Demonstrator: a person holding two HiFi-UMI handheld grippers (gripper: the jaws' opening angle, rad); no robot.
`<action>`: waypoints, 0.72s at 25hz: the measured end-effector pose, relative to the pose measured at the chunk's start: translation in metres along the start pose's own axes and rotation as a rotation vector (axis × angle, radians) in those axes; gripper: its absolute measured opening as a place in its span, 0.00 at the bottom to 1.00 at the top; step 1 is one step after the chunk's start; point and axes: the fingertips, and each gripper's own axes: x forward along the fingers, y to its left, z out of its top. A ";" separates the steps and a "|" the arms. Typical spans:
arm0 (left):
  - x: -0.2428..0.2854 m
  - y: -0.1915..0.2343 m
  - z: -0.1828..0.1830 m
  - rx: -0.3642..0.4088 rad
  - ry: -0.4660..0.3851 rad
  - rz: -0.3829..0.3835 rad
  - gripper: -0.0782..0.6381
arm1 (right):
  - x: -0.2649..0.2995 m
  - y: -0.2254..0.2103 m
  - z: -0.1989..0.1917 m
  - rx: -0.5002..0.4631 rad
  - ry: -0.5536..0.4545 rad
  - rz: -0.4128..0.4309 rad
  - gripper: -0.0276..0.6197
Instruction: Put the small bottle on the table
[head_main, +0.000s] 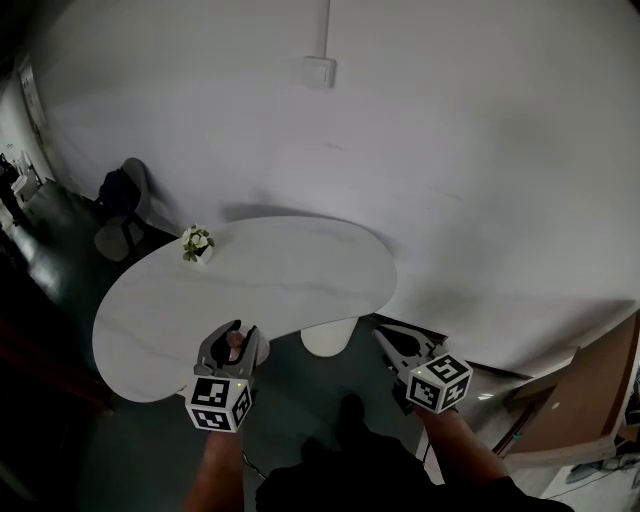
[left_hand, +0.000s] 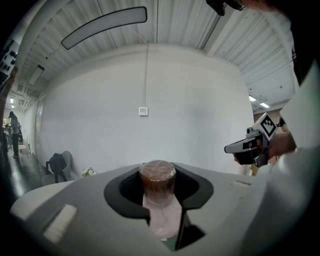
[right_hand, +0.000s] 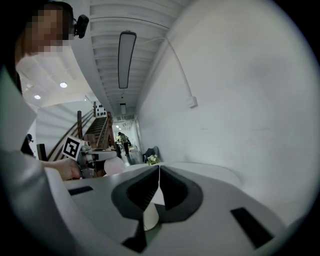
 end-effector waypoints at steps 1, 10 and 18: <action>0.007 -0.001 -0.001 -0.001 0.005 0.000 0.30 | 0.004 -0.007 -0.001 0.005 0.001 0.004 0.06; 0.110 -0.004 0.002 -0.026 0.016 0.025 0.30 | 0.054 -0.100 0.006 -0.006 0.046 0.069 0.06; 0.187 -0.014 0.019 -0.048 -0.010 0.044 0.30 | 0.092 -0.168 0.023 -0.008 0.056 0.152 0.06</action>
